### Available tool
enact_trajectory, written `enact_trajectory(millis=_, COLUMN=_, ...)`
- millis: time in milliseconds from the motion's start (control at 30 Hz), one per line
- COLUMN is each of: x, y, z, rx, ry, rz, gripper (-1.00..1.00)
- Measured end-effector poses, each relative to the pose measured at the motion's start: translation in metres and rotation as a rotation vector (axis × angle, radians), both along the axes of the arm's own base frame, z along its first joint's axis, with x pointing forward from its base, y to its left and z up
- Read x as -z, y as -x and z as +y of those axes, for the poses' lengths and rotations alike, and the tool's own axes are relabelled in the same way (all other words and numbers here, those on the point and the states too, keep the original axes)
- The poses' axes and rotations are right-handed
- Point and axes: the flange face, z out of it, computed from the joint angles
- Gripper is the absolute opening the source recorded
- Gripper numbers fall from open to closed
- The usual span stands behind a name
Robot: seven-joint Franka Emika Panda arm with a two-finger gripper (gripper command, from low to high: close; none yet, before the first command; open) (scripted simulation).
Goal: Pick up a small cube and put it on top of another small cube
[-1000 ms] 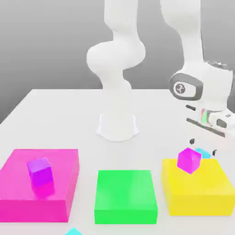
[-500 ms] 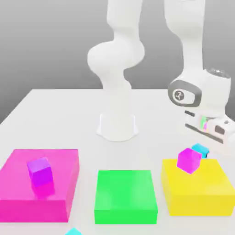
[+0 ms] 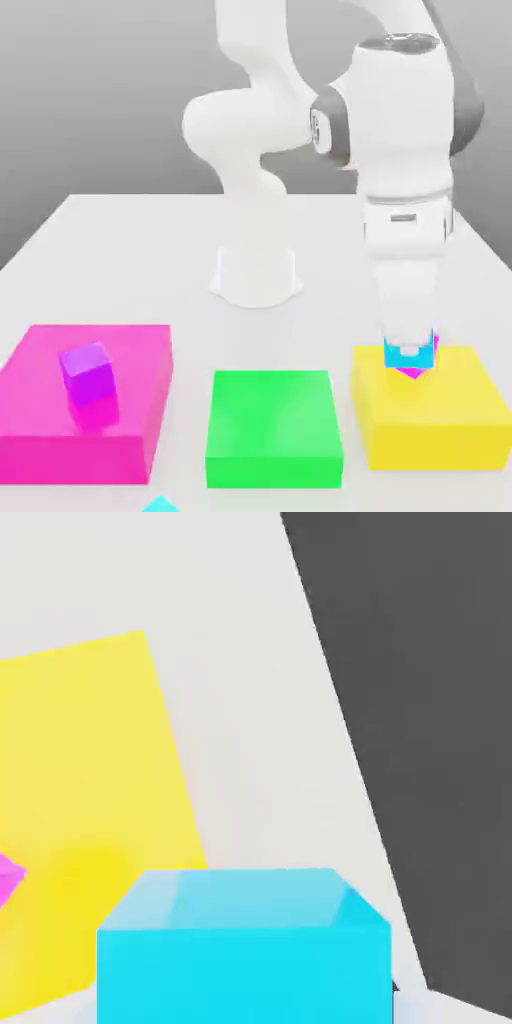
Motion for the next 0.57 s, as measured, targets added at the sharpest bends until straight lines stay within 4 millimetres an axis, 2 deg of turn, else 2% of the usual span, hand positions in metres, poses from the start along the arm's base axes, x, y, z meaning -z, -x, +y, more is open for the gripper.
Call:
enact_trajectory(millis=67, x=-0.009, y=-0.006, z=-0.049, rx=0.136, ry=-0.010, rz=0.013, gripper=-1.00)
enact_trajectory(millis=167, x=-0.012, y=0.002, z=-0.124, rx=0.326, ry=-0.002, rz=0.053, gripper=-1.00)
enact_trajectory(millis=267, x=-0.007, y=0.028, z=-0.200, rx=0.520, ry=0.017, rz=0.112, gripper=-1.00)
enact_trajectory(millis=333, x=0.012, y=0.053, z=-0.251, rx=0.648, ry=0.046, rz=0.170, gripper=-1.00)
enact_trajectory(millis=367, x=0.027, y=0.062, z=-0.267, rx=0.691, ry=0.055, rz=0.191, gripper=-1.00)
enact_trajectory(millis=400, x=0.041, y=0.066, z=-0.276, rx=0.712, ry=0.059, rz=0.201, gripper=-1.00)
enact_trajectory(millis=467, x=0.069, y=0.072, z=-0.283, rx=0.731, ry=0.066, rz=0.208, gripper=-1.00)
enact_trajectory(millis=500, x=0.075, y=0.073, z=-0.284, rx=0.734, ry=0.068, rz=0.210, gripper=1.00)
enact_trajectory(millis=567, x=0.075, y=0.073, z=-0.284, rx=0.734, ry=0.068, rz=0.210, gripper=1.00)
